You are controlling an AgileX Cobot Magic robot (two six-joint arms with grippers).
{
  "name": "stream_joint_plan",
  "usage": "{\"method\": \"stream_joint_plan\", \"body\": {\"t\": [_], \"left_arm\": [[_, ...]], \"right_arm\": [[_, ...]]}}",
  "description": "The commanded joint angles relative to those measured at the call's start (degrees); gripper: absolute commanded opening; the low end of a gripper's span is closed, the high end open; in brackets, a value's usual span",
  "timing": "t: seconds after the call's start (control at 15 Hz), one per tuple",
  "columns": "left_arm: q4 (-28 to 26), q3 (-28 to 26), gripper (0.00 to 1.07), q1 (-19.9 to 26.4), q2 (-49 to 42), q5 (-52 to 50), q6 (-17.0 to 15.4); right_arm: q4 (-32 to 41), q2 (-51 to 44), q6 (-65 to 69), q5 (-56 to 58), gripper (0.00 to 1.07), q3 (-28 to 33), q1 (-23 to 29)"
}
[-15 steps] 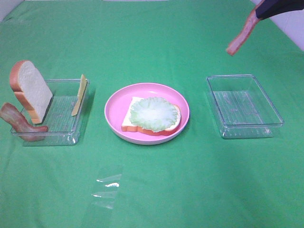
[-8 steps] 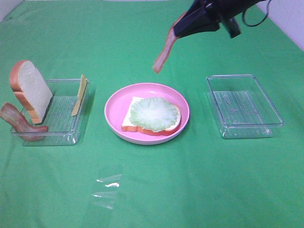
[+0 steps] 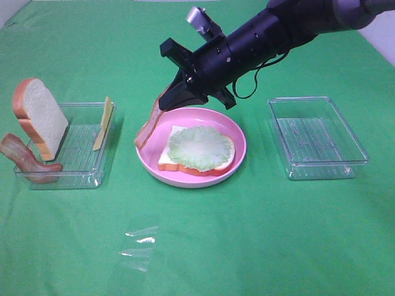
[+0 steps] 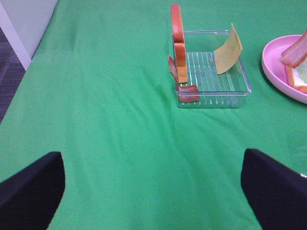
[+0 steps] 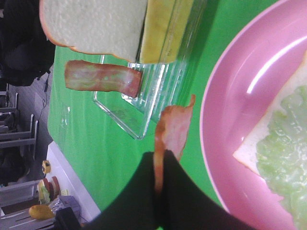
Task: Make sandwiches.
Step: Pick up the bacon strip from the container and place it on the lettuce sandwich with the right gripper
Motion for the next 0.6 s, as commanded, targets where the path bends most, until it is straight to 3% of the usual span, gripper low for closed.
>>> {"method": "stream_joint_plan", "body": {"t": [0.07,0.33,0.47,0.53,0.6], "left_arm": [[-0.2,-0.1,0.91,0.0,-0.6,-0.6,-0.2],[-0.2,-0.1,0.91,0.0,-0.6,-0.6,-0.2],[-0.2,-0.1,0.91,0.0,-0.6,-0.6,-0.2],[-0.2,-0.1,0.91,0.0,-0.6,-0.6,-0.2],[-0.2,-0.1,0.91,0.0,-0.6,-0.6,-0.2]], "right_arm": [[-0.4,2.6,-1.0,-1.9,0.00,-0.1,-0.1],[-7.4,2.8,-0.4,-1.8,0.00,-0.7,-0.1],[-13.6,2.5,1.8,-2.2,0.00,-0.7,-0.2],[-20.8,2.0,6.1,-3.2,0.00,-0.7,-0.2],[-22.3,1.9,7.0,-3.3,0.00,-0.7,-0.2]]}}
